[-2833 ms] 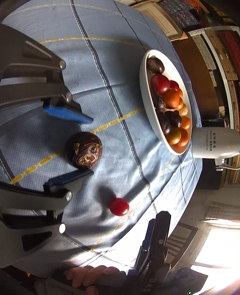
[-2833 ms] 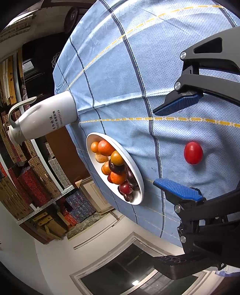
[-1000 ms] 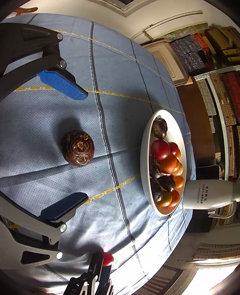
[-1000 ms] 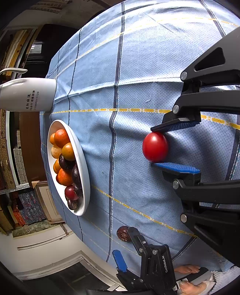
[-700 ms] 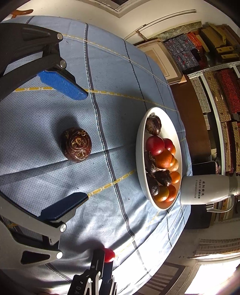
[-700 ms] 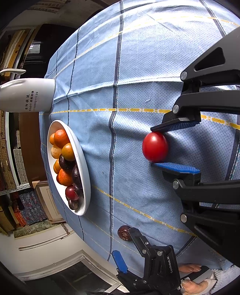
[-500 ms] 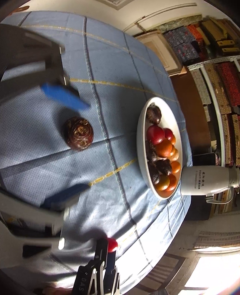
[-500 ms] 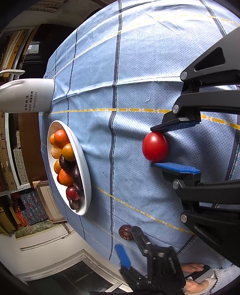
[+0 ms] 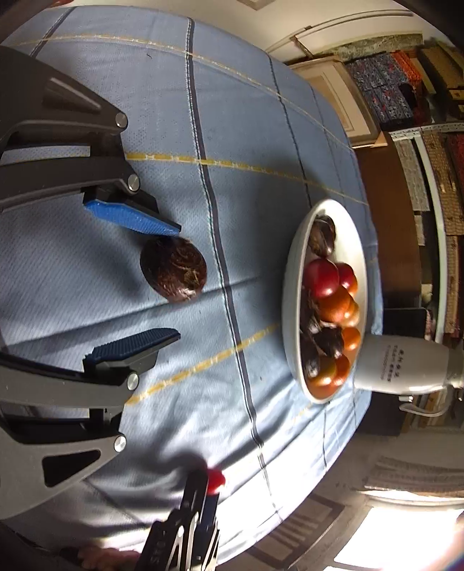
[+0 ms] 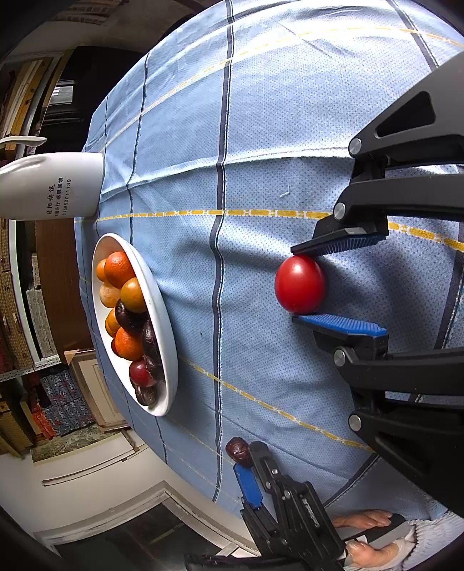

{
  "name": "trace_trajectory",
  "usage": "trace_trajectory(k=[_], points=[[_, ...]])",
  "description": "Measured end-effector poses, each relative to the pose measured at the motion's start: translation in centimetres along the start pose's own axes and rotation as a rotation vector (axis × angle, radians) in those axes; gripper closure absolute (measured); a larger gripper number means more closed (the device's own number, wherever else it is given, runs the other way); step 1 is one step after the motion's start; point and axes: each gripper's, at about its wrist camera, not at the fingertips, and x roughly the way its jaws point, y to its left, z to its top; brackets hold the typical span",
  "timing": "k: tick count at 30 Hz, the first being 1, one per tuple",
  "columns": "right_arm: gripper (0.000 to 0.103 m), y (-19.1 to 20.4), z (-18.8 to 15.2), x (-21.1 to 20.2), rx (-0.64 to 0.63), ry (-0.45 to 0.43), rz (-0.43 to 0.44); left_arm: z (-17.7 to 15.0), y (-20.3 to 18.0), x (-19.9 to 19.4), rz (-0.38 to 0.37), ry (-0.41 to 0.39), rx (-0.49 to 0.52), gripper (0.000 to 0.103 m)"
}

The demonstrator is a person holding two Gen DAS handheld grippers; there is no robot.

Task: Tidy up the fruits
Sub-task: 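Grasp the water chestnut with left tool while right tool grasps the red tomato, then release the water chestnut and tomato onto the white plate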

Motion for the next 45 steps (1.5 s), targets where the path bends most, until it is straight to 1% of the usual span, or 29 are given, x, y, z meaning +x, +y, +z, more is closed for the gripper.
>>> trace_trajectory(k=[1, 2, 4, 5, 9, 12, 14, 17, 20, 21, 24, 26, 28, 30, 31, 32, 33, 34, 35, 37, 39, 41, 43, 44, 45], points=[[0.070, 0.0, 0.0, 0.0, 0.000, 0.000, 0.001, 0.0, 0.4, 0.5, -0.020, 0.025, -0.017, 0.054], [0.070, 0.0, 0.0, 0.0, 0.001, 0.000, 0.001, 0.0, 0.8, 0.6, -0.035, 0.026, -0.035, 0.056], [0.070, 0.0, 0.0, 0.0, 0.003, -0.001, 0.004, 0.0, 0.9, 0.5, -0.039, 0.024, -0.042, 0.057], [0.070, 0.1, 0.0, 0.0, 0.003, -0.002, 0.004, 0.0, 0.8, 0.5, -0.037, 0.021, -0.038, 0.061], [0.071, -0.1, 0.0, -0.3, 0.011, -0.014, 0.016, 0.0, 0.2, 0.0, -0.035, 0.001, -0.012, 0.062], [0.071, -0.1, 0.3, -0.9, 0.020, -0.048, 0.057, 1.1, 0.4, -1.4, -0.069, -0.042, -0.027, 0.062], [0.071, 0.4, 1.8, -1.5, 0.006, -0.091, 0.045, 3.1, 0.3, -2.4, -0.049, -0.075, -0.010, 0.062], [0.071, 1.2, 5.3, -2.5, 0.005, -0.153, 0.070, 6.4, 0.0, -3.4, -0.008, -0.133, 0.020, 0.062], [0.071, 2.3, 9.2, -2.5, -0.007, -0.211, 0.065, 10.1, -0.2, -3.1, 0.015, -0.169, 0.030, 0.062], [0.071, 2.6, 10.3, -2.1, -0.007, -0.223, 0.063, 10.8, -0.2, -2.8, 0.024, -0.175, 0.031, 0.062], [0.071, 3.2, 13.2, -0.1, -0.005, -0.229, 0.071, 13.0, 0.5, -1.4, 0.036, -0.181, 0.009, 0.062], [0.071, 3.3, 15.0, 1.7, 0.001, -0.219, 0.060, 13.6, 1.0, -0.1, 0.033, -0.177, -0.012, 0.062], [0.071, 3.1, 16.4, 3.2, 0.018, -0.208, 0.054, 14.1, 1.5, 1.7, 0.040, -0.157, -0.033, 0.062], [0.071, 2.6, 17.4, 4.4, 0.049, -0.198, 0.067, 14.2, 1.9, 3.4, 0.023, -0.128, -0.059, 0.062], [0.071, 2.3, 17.9, 5.2, 0.060, -0.183, 0.086, 14.3, 2.1, 4.0, 0.013, -0.119, -0.075, 0.059], [0.070, 2.0, 18.3, 6.0, 0.071, -0.166, 0.098, 14.3, 2.2, 4.3, 0.011, -0.117, -0.079, 0.050], [0.068, 1.8, 18.4, 6.5, 0.087, -0.169, 0.102, 14.4, 2.4, 4.6, 0.013, -0.116, -0.084, 0.045], [0.061, 1.3, 18.3, 6.7, 0.115, -0.179, 0.107, 14.4, 2.4, 4.5, 0.019, -0.122, -0.086, 0.036], [0.056, 1.0, 18.0, 6.7, 0.133, -0.185, 0.121, 14.4, 2.4, 4.4, 0.022, -0.131, -0.085, 0.035], [0.056, 0.8, 17.7, 6.3, 0.136, -0.189, 0.139, 14.4, 2.4, 4.1, 0.022, -0.136, -0.082, 0.035], [0.054, 0.8, 17.4, 5.4, 0.134, -0.218, 0.134, 14.4, 2.3, 3.8, 0.029, -0.133, -0.081, 0.035], [0.042, 0.8, 16.8, 4.6, 0.133, -0.240, 0.142, 14.1, 2.3, 3.3, 0.037, -0.126, -0.079, 0.035], [0.037, 0.5, 15.9, 3.8, 0.139, -0.258, 0.145, 13.7, 2.4, 2.3, 0.048, -0.127, -0.082, 0.033], [0.036, 0.3, 15.5, 3.5, 0.144, -0.263, 0.145, 13.4, 2.5, 1.5, 0.057, -0.132, -0.087, 0.022], [0.035, 0.2, 15.0, 3.2, 0.148, -0.267, 0.145, 13.1, 2.5, 0.6, 0.068, -0.142, -0.090, 0.014]])
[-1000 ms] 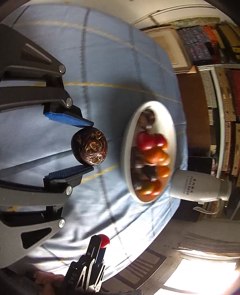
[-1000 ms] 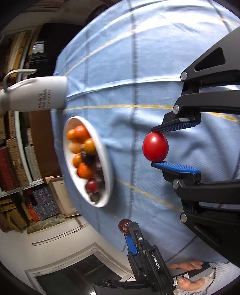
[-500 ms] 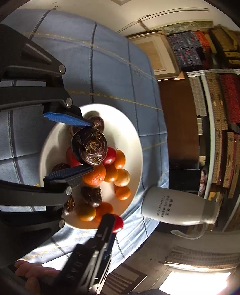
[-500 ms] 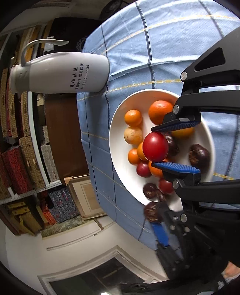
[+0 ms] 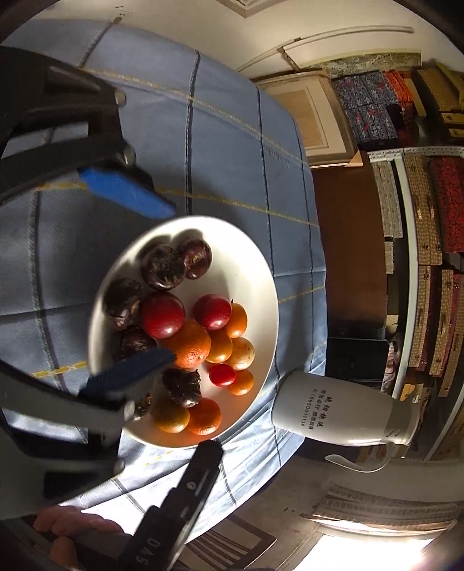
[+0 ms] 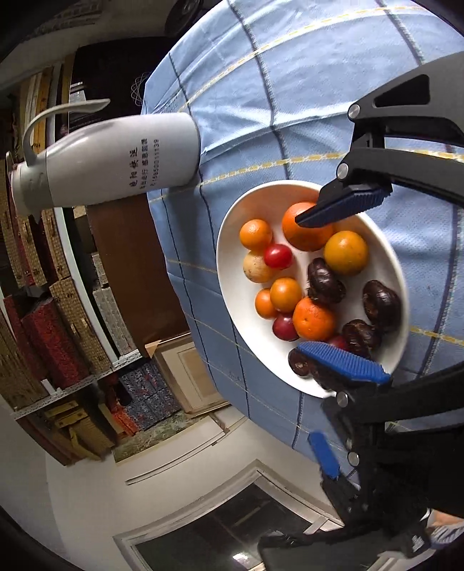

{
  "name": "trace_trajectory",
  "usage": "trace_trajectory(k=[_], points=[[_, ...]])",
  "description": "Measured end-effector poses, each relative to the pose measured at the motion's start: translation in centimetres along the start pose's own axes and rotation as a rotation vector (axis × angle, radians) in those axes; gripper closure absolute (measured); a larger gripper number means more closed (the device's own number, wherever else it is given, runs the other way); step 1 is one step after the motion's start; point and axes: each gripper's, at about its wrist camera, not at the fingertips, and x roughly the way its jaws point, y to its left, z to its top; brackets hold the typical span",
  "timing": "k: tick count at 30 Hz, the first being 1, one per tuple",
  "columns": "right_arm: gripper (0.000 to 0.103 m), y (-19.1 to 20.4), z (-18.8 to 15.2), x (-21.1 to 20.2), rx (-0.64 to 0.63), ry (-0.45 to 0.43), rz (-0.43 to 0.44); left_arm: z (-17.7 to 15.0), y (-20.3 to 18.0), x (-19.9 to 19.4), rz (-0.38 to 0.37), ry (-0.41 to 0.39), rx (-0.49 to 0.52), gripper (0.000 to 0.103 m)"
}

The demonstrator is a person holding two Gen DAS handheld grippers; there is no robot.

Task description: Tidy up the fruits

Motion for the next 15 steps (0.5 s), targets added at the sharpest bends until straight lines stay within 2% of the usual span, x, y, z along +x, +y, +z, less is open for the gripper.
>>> trace_trajectory(k=[1, 3, 9, 11, 15], points=[[0.035, -0.3, -0.5, -0.4, 0.004, -0.002, 0.001, -0.1, 0.1, -1.0, 0.015, -0.019, 0.001, 0.007], [0.034, -0.6, -1.4, -1.0, 0.005, -0.008, -0.015, -0.1, 0.1, -3.2, 0.058, -0.048, 0.031, 0.007], [0.016, -1.0, -1.8, -2.4, 0.023, -0.045, -0.039, 1.4, -1.1, -8.5, 0.152, -0.119, 0.098, 0.005], [0.004, -0.7, -1.8, -2.9, -0.001, -0.077, -0.073, 1.2, -1.9, -8.8, 0.164, -0.153, 0.091, 0.005], [0.004, 0.3, -1.8, -3.4, -0.065, -0.096, -0.122, -0.2, -3.5, -5.9, 0.204, -0.144, 0.063, 0.005]])
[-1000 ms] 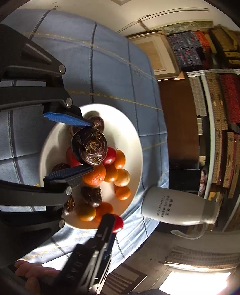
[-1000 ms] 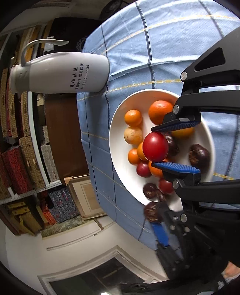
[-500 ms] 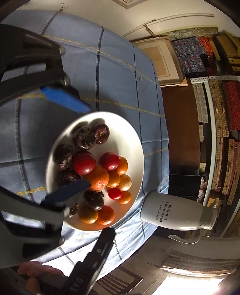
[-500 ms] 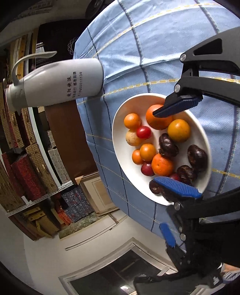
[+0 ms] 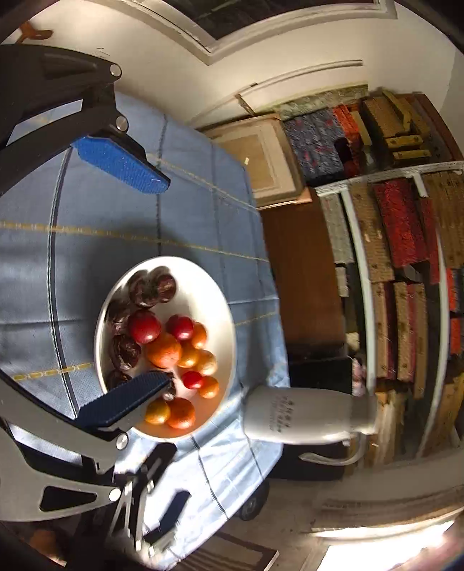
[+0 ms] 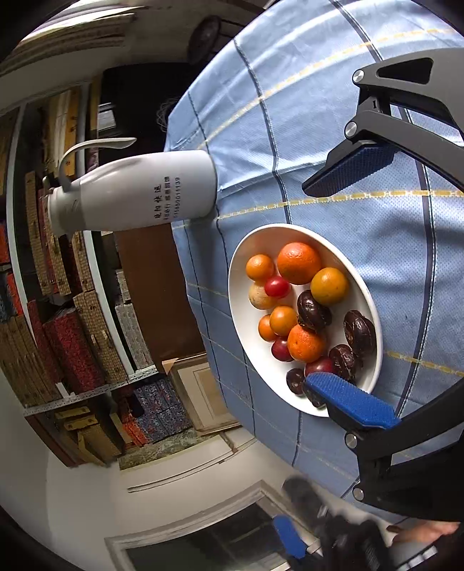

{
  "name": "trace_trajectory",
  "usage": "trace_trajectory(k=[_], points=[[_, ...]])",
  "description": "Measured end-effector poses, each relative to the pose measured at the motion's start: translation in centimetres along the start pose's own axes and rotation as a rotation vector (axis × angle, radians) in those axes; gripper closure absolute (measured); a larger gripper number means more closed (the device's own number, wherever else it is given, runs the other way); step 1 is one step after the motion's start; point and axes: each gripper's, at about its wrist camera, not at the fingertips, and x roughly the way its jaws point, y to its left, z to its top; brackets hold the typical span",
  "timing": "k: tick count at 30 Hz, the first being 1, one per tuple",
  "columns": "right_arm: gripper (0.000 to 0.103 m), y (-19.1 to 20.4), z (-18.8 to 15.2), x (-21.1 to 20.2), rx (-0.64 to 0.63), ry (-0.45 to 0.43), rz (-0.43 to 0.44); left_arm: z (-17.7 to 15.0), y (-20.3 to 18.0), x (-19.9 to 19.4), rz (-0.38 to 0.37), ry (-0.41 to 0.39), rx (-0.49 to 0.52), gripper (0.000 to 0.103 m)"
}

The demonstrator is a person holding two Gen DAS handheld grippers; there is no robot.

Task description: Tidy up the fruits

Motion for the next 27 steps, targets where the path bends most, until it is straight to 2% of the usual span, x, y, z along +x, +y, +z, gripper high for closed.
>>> trace_trajectory(k=[2, 4, 5, 8, 11, 20, 24, 27], points=[[0.004, 0.4, 0.1, 0.0, -0.021, 0.012, -0.028, -0.8, -0.5, 1.2, 0.045, 0.017, -0.007, 0.005], [0.004, 0.5, 0.2, 0.2, -0.030, 0.029, -0.022, -1.6, -0.6, 3.1, 0.084, 0.068, -0.017, 0.005], [0.004, 0.5, 0.2, 0.2, -0.029, 0.032, -0.018, -1.8, -0.4, 4.0, 0.070, 0.090, -0.029, 0.005], [0.004, 0.5, 0.0, 0.0, -0.038, 0.024, -0.034, -2.5, 1.0, 6.0, -0.073, 0.132, -0.101, 0.004], [0.004, 0.9, -0.3, 0.6, -0.060, 0.042, -0.061, -2.7, 1.9, 6.9, -0.112, 0.163, -0.122, 0.004], [0.004, 2.5, -1.2, 0.2, -0.126, 0.020, -0.067, -2.7, 0.9, 5.0, -0.039, 0.090, -0.027, 0.004], [0.004, 2.3, -1.1, 0.2, -0.109, 0.029, -0.049, -2.8, 0.7, 4.2, -0.047, 0.076, -0.028, 0.004], [0.004, 2.1, -1.0, 0.1, -0.088, 0.036, -0.037, -2.8, 1.0, 3.9, -0.082, 0.078, -0.052, 0.004]])
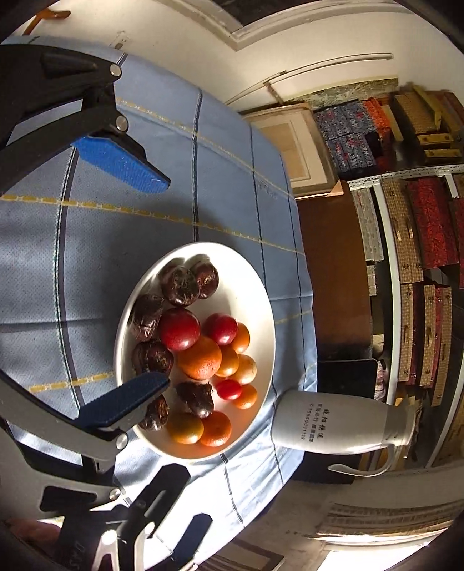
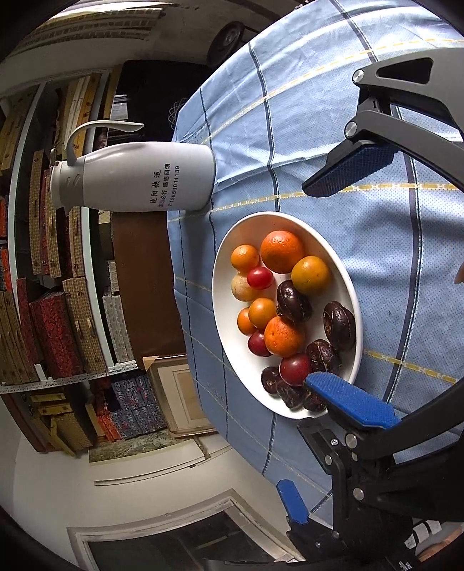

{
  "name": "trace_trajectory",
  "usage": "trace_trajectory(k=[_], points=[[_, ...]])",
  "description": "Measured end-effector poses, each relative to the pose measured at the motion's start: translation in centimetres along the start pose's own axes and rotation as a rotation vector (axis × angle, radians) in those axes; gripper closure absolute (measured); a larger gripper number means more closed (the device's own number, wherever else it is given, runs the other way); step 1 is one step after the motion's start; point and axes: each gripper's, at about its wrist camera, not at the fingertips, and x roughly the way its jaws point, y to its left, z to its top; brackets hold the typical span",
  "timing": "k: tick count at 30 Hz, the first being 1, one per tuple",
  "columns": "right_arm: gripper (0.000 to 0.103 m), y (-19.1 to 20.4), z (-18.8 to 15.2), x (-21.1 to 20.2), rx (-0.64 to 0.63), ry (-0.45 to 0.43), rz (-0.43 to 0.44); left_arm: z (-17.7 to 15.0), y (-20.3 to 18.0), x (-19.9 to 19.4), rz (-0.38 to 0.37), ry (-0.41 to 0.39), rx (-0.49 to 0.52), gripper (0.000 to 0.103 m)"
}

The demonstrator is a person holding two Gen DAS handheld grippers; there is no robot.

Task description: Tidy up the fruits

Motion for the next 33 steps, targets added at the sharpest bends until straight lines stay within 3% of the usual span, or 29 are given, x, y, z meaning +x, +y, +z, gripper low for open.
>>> trace_trajectory(k=[17, 23, 33], points=[[0.004, 0.5, -0.2, -0.4, -0.012, -0.010, 0.004, -0.2, -0.2, 0.0, 0.005, -0.011, 0.004, 0.004], [0.004, 0.3, -0.2, -0.6, -0.007, -0.014, 0.008, -0.3, -0.3, -0.8, 0.035, -0.071, 0.011, 0.005], [0.004, 0.6, -0.2, -0.8, -0.006, -0.013, 0.001, -0.2, 0.0, 0.5, -0.018, 0.009, -0.008, 0.005]])
